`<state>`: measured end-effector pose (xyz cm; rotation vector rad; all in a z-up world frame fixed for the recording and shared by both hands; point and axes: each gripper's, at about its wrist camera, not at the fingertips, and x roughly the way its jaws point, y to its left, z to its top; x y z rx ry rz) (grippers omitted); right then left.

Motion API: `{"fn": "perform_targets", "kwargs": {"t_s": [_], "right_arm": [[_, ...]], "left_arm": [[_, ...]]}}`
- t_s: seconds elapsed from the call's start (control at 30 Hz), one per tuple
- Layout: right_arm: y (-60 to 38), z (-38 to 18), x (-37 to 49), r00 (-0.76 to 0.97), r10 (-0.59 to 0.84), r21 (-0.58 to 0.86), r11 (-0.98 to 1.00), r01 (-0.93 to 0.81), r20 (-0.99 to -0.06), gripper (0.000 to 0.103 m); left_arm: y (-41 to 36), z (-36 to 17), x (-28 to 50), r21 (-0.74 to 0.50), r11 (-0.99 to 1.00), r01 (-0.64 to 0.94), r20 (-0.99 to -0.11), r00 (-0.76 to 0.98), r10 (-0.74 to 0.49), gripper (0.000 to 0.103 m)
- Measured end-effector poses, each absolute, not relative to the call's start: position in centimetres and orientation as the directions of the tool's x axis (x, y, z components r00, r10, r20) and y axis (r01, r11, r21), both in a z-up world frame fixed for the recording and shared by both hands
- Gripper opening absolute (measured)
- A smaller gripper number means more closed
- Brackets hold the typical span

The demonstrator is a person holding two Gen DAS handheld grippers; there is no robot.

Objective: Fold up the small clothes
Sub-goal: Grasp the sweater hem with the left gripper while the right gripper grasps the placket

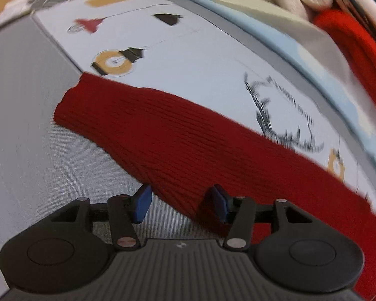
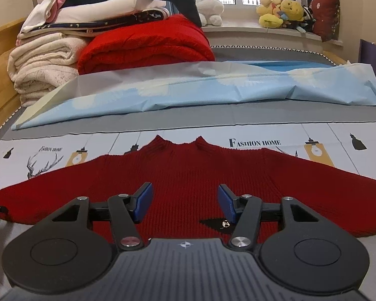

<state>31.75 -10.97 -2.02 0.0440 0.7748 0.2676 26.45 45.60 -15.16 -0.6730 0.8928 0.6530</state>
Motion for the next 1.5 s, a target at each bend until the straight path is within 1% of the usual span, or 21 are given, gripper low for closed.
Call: {"fn": "perform_targets", "kwargs": {"t_s": [0.03, 0.07, 0.1, 0.13, 0.27, 0.33, 0.4, 0.5, 0.57, 0.63, 0.67, 0.7, 0.73, 0.8, 0.87, 1.0, 1.07, 1.2, 1.43, 1.47, 1.5], "right_arm": [[-11.1, -2.1, 31.8, 0.681, 0.253, 0.137, 0.966, -0.221, -0.687, 0.057], [-11.3, -2.2, 31.9, 0.679, 0.253, 0.138, 0.966, -0.220, -0.689, 0.056], [-11.5, -2.3, 32.0, 0.679, 0.253, 0.140, 0.966, -0.219, -0.689, 0.055], [-11.8, -2.4, 32.0, 0.682, 0.253, 0.142, 0.966, -0.216, -0.686, 0.055], [-13.0, -3.5, 32.3, 0.666, 0.238, 0.145, 0.970, -0.193, -0.707, 0.047], [-13.9, -4.0, 32.4, 0.654, 0.239, 0.159, 0.971, -0.180, -0.718, 0.042], [-14.7, -4.4, 32.4, 0.640, 0.234, 0.169, 0.972, -0.162, -0.731, 0.037], [-15.6, -5.0, 32.3, 0.623, 0.228, 0.176, 0.974, -0.144, -0.748, 0.036], [-16.0, -5.3, 32.3, 0.619, 0.223, 0.178, 0.975, -0.135, -0.753, 0.036], [-16.5, -5.7, 32.4, 0.616, 0.214, 0.177, 0.977, -0.122, -0.758, 0.036], [-16.7, -6.0, 32.5, 0.611, 0.210, 0.179, 0.977, -0.114, -0.763, 0.037], [-17.0, -6.4, 32.7, 0.605, 0.209, 0.186, 0.977, -0.101, -0.768, 0.037], [-17.3, -6.8, 32.8, 0.599, 0.205, 0.193, 0.977, -0.084, -0.774, 0.037], [-18.1, -7.8, 33.3, 0.571, 0.202, 0.221, 0.975, -0.036, -0.796, 0.044], [-18.8, -8.7, 33.7, 0.548, 0.219, 0.266, 0.964, 0.007, -0.807, 0.045], [-20.2, -10.7, 34.2, 0.503, 0.255, 0.346, 0.933, 0.095, -0.826, 0.047], [-20.9, -11.8, 34.5, 0.482, 0.267, 0.380, 0.912, 0.152, -0.835, 0.049], [-22.6, -13.9, 35.3, 0.474, 0.287, 0.451, 0.847, 0.279, -0.833, 0.049], [-23.9, -15.4, 37.7, 0.528, 0.277, 0.511, 0.777, 0.368, -0.803, 0.047], [-23.9, -15.3, 38.0, 0.535, 0.265, 0.504, 0.780, 0.371, -0.803, 0.036], [-23.9, -15.3, 38.1, 0.540, 0.250, 0.493, 0.788, 0.370, -0.804, 0.010]], "left_arm": [[46.0, -15.1, 26.3, -0.266, 0.597, -0.757, -0.850, 0.476, 0.225, 0.057], [46.3, -15.1, 26.2, -0.275, 0.573, -0.772, -0.848, 0.476, 0.233, 0.047], [46.4, -15.0, 26.2, -0.276, 0.550, -0.789, -0.848, 0.469, 0.248, 0.036], [46.5, -14.8, 26.1, -0.269, 0.527, -0.806, -0.846, 0.459, 0.271, 0.016], [44.1, -11.8, 27.1, -0.196, 0.543, -0.817, -0.800, 0.453, 0.394, 0.013], [40.4, -8.6, 28.7, -0.146, 0.639, -0.755, -0.715, 0.527, 0.459, 0.012], [35.7, -5.7, 30.0, -0.153, 0.743, -0.652, -0.626, 0.645, 0.437, 0.012], [26.8, -2.7, 31.5, -0.177, 0.890, -0.419, -0.519, 0.808, 0.278, 0.011], [20.8, -1.8, 32.0, -0.243, 0.939, -0.243, -0.486, 0.868, 0.099, 0.011], [15.8, -2.0, 32.6, -0.333, 0.941, -0.056, -0.498, 0.858, -0.125, 0.013], [13.3, -2.3, 33.1, -0.367, 0.929, 0.052, -0.518, 0.818, -0.250, 0.019], [11.5, -2.6, 33.4, -0.375, 0.918, 0.126, -0.536, 0.778, -0.326, 0.022], [10.1, -2.9, 33.3, -0.354, 0.923, 0.150, -0.549, 0.766, -0.335, 0.024], [9.6, -3.5, 33.5, -0.332, 0.935, 0.124, -0.571, 0.763, -0.303, 0.027], [11.3, -4.1, 34.5, -0.374, 0.926, 0.045, -0.605, 0.745, -0.280, 0.027], [15.3, -5.6, 36.1, -0.265, 0.946, -0.189, -0.724, 0.687, -0.066, 0.027], [17.4, -6.8, 36.6, -0.240, 0.928, -0.285, -0.773, 0.634, -0.005, 0.027], [21.5, -8.0, 37.2, -0.273, 0.873, -0.405, -0.820, 0.572, 0.008, 0.027], [21.6, -7.4, 37.7, -0.285, 0.873, -0.397, -0.812, 0.584, 0.001, 0.027], [21.4, -7.3, 37.8, -0.285, 0.877, -0.386, -0.810, 0.587, -0.005, 0.027], [21.1, -7.3, 38.0, -0.279, 0.884, -0.376, -0.810, 0.587, -0.006, 0.027]]}}
